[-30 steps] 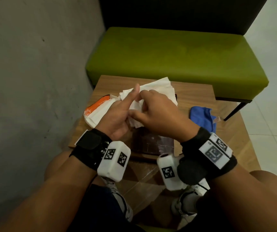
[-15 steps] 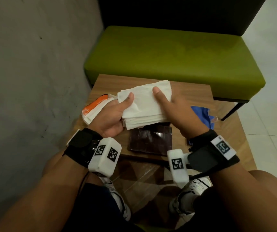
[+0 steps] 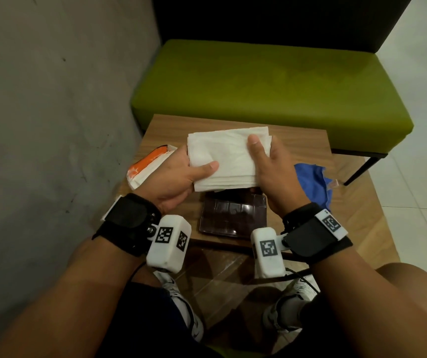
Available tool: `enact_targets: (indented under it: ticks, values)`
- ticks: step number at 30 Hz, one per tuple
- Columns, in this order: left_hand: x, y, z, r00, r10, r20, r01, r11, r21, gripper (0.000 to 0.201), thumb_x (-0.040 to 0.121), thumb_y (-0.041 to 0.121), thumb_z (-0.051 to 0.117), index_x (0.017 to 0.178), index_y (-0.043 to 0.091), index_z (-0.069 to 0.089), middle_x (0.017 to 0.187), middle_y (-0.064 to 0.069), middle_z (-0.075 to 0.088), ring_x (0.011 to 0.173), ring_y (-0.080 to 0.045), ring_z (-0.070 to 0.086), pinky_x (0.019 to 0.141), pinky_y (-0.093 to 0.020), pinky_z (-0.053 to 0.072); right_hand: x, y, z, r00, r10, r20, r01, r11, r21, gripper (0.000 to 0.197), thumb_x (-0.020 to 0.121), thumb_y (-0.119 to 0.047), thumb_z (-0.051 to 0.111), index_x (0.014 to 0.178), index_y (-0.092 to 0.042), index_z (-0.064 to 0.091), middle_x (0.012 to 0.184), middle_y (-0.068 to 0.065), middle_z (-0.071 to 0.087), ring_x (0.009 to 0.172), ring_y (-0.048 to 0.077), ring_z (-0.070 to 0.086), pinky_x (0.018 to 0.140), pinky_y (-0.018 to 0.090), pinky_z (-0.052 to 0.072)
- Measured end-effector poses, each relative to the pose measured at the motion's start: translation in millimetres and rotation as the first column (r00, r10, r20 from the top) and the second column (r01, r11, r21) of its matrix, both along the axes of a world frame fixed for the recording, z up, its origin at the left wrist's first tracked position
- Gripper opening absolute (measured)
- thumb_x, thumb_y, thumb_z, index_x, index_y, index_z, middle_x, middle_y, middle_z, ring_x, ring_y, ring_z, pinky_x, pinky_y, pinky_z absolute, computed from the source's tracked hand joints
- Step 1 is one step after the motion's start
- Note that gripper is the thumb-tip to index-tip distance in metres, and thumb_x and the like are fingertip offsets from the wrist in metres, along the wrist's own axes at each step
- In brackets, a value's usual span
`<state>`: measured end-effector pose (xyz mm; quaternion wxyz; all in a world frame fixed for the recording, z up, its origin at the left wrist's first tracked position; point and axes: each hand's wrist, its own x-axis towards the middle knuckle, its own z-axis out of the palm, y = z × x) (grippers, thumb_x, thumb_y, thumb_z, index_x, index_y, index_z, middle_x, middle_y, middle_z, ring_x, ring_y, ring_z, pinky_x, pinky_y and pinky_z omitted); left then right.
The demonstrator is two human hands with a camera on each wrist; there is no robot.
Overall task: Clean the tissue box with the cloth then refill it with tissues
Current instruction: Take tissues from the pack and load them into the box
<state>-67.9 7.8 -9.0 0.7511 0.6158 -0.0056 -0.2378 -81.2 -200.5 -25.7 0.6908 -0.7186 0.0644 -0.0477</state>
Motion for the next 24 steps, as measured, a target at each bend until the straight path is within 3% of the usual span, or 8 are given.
enact_targets:
  ticks: [5, 9, 12, 13, 16, 19, 22, 24]
  values:
    - [7.1, 4.1, -0.3, 0.997, 0.025, -0.066, -0.024, 1.0, 0.007, 0.046, 0.105, 0.004, 0.061, 0.15, 0.004, 0.052, 0.141, -0.015, 0.069, 0.13, -0.03, 0.068, 0.111, -0.046, 0.054, -0.1, -3.9, -7.3, 0.998, 0.063, 0.024, -0.063, 0.998, 0.014, 0.051, 0.096, -0.058, 0.064, 0.128, -0.02, 0.057, 0.129, 0.003, 0.071, 0.12, 0.023, 0.07, 0.103, 0.057, 0.055]
    - [9.6, -2.5, 2.7, 0.947, 0.106, -0.302, -0.124, 0.992, -0.04, 0.052, 0.102, 0.029, 0.068, 0.145, 0.003, 0.056, 0.136, -0.021, 0.071, 0.12, -0.033, 0.073, 0.098, -0.046, 0.063, 1.6, 1.6, -6.6, 0.997, -0.056, 0.044, 0.049, 0.989, 0.14, 0.037, 0.101, -0.048, 0.062, 0.125, -0.021, 0.054, 0.124, 0.01, 0.071, 0.111, 0.037, 0.073, 0.085, 0.056, 0.061]
    - [4.2, -9.0, 1.9, 0.852, 0.025, -0.522, -0.123, 0.98, -0.154, 0.08, 0.088, 0.054, 0.073, 0.141, -0.002, 0.054, 0.135, -0.03, 0.068, 0.126, -0.045, 0.067, 0.109, -0.055, 0.054, 0.6, 10.5, -6.1, 0.995, -0.082, 0.055, 0.069, 0.975, 0.211, 0.04, 0.1, -0.041, 0.064, 0.13, -0.018, 0.05, 0.132, 0.009, 0.068, 0.122, 0.027, 0.069, 0.103, 0.057, 0.056]
    - [1.1, -13.8, 2.1, 0.839, 0.003, -0.544, -0.128, 0.973, -0.193, 0.079, 0.09, 0.057, 0.07, 0.141, -0.002, 0.054, 0.137, -0.03, 0.067, 0.13, -0.046, 0.064, 0.114, -0.057, 0.049, -1.1, 13.0, -7.3, 0.997, -0.065, 0.047, 0.053, 0.973, 0.226, 0.043, 0.098, -0.037, 0.066, 0.132, -0.016, 0.049, 0.135, 0.009, 0.068, 0.125, 0.025, 0.068, 0.107, 0.056, 0.054]
    - [1.0, -29.3, 1.1, 0.838, 0.106, -0.536, -0.283, 0.923, -0.261, 0.055, 0.106, 0.048, 0.056, 0.146, 0.009, 0.057, 0.138, -0.022, 0.069, 0.13, -0.042, 0.064, 0.115, -0.061, 0.045, -11.4, 17.0, -17.5, 1.0, 0.006, 0.006, -0.007, 0.969, 0.249, 0.05, 0.094, -0.028, 0.073, 0.135, -0.016, 0.048, 0.137, 0.007, 0.067, 0.126, 0.023, 0.068, 0.109, 0.055, 0.053]
    - [6.7, -36.6, 1.9, 0.84, 0.278, -0.466, -0.396, 0.901, -0.176, 0.046, 0.11, 0.035, 0.055, 0.145, 0.005, 0.054, 0.133, -0.021, 0.072, 0.12, -0.04, 0.07, 0.107, -0.062, 0.053, -28.1, 14.0, -25.4, 0.992, 0.102, -0.072, -0.089, 0.981, 0.173, 0.058, 0.088, -0.028, 0.078, 0.137, -0.019, 0.048, 0.137, 0.005, 0.064, 0.124, 0.023, 0.067, 0.105, 0.055, 0.056]
    - [9.1, -32.8, -0.9, 0.881, 0.337, -0.332, -0.366, 0.93, -0.03, 0.033, 0.111, 0.031, 0.055, 0.131, 0.006, 0.057, 0.124, -0.015, 0.076, 0.11, -0.034, 0.076, 0.099, -0.057, 0.059, -33.7, 2.0, -18.7, 0.968, 0.17, -0.184, -0.145, 0.979, 0.143, 0.069, 0.083, -0.046, 0.079, 0.141, -0.024, 0.049, 0.139, 0.001, 0.064, 0.124, 0.02, 0.068, 0.102, 0.05, 0.059]
    - [6.1, -30.6, -2.1, 0.909, 0.295, -0.295, -0.317, 0.948, -0.032, 0.039, 0.111, 0.034, 0.054, 0.137, 0.005, 0.058, 0.128, -0.012, 0.076, 0.114, -0.031, 0.076, 0.104, -0.055, 0.057, -25.9, -3.9, -3.4, 0.951, 0.191, -0.242, -0.132, 0.962, 0.238, 0.064, 0.09, -0.06, 0.069, 0.14, -0.023, 0.056, 0.137, 0.003, 0.069, 0.122, 0.022, 0.07, 0.101, 0.045, 0.06]
